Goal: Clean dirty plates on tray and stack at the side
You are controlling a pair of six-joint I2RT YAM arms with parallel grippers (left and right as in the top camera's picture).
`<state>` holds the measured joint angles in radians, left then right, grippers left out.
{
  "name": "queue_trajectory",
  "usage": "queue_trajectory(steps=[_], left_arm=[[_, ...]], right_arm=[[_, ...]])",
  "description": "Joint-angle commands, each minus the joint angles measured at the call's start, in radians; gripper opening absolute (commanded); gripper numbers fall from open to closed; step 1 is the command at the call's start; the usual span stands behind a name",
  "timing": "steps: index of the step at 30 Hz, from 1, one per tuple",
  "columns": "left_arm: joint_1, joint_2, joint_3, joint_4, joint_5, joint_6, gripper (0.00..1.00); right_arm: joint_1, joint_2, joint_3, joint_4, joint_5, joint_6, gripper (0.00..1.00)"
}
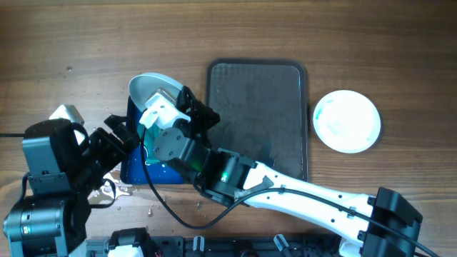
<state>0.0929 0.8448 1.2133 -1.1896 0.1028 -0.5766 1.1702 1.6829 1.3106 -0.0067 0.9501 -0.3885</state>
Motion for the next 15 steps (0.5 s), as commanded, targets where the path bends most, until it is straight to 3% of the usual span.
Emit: queue_trajectory(steps=[1, 7, 15], left_arm=[[0.004, -0.005, 0.007, 0.001, 0.012, 0.023, 1.0], [0.004, -0.005, 0.007, 0.001, 0.012, 0.023, 1.0], [0.004, -0.005, 0.007, 0.001, 0.012, 0.023, 1.0]], right_arm=[[0.014, -0.024, 0.013, 0.039, 0.027, -0.065, 0.04], [0.013, -0.024, 0.013, 0.172, 0.05, -0.192, 0.04], [0.013, -0.024, 0.013, 0.179, 0.049, -0.192, 0.04]])
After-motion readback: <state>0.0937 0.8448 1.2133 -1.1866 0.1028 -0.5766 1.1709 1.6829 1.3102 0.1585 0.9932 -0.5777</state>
